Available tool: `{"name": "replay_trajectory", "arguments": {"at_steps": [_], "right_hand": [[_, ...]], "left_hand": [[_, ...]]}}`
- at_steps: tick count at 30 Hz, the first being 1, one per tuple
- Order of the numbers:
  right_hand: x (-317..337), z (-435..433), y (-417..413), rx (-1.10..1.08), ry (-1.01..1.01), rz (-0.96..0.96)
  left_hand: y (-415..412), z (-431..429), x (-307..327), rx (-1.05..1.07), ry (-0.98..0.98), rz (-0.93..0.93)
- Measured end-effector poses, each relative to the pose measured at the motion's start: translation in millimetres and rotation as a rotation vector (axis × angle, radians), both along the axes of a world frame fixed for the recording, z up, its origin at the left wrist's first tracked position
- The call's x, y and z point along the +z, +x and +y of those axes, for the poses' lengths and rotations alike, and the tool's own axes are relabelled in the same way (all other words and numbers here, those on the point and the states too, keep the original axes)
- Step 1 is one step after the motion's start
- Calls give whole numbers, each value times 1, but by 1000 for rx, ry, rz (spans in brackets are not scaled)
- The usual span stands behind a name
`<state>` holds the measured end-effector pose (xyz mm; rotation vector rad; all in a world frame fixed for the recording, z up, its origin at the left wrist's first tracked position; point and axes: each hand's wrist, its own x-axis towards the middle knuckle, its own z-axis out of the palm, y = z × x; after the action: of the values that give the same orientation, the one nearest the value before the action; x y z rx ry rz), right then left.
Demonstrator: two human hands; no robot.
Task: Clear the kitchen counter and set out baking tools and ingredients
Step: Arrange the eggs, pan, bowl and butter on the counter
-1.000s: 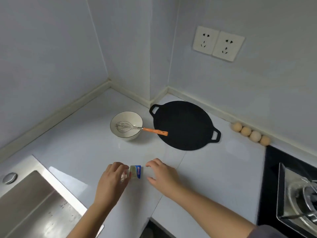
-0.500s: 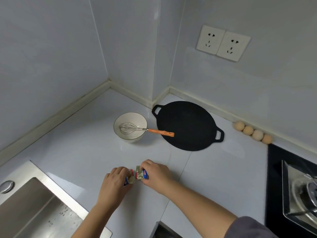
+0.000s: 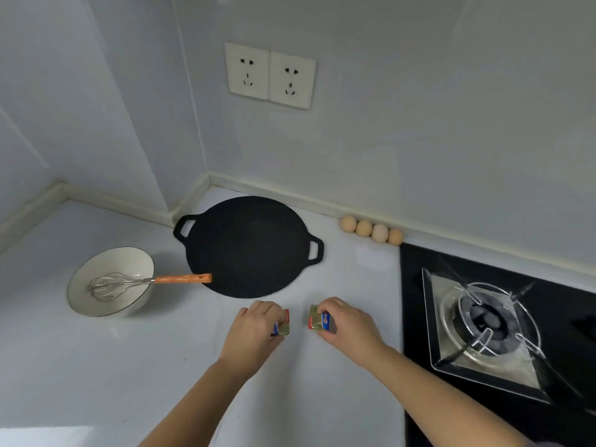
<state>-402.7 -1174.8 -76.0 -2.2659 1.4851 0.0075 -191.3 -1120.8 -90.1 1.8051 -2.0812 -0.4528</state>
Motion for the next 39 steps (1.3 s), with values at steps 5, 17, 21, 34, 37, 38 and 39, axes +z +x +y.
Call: {"name": "replay_trajectory", "arguments": {"at_steps": [5,17,21,34,37,38,39], "right_hand": [[3,-30,-70,-127,1,20],[-16,-62,-110,-96,-25,62],[-18,-78,-113,-124,-44,25],[-23,-148,-119,-161,-110,6],[-26,-154,-122,-162,-122,9],[-27,-156,-123,-164,-122,8],[-27,-158,-123,-164,-122,9]], "left_hand": [[-64,-59,-11,-131,3,9],[-120,-116,-29,-234,-21,-31],[-127,-133,-24,-266,-54,-73],[-149,-207,-24,-234,-55,-119],[-152,-215,-24,-247,-53,-115],[-153,-217,-25,-247,-55,-94],[-154,-219,-24,-249,-60,-75]]}}
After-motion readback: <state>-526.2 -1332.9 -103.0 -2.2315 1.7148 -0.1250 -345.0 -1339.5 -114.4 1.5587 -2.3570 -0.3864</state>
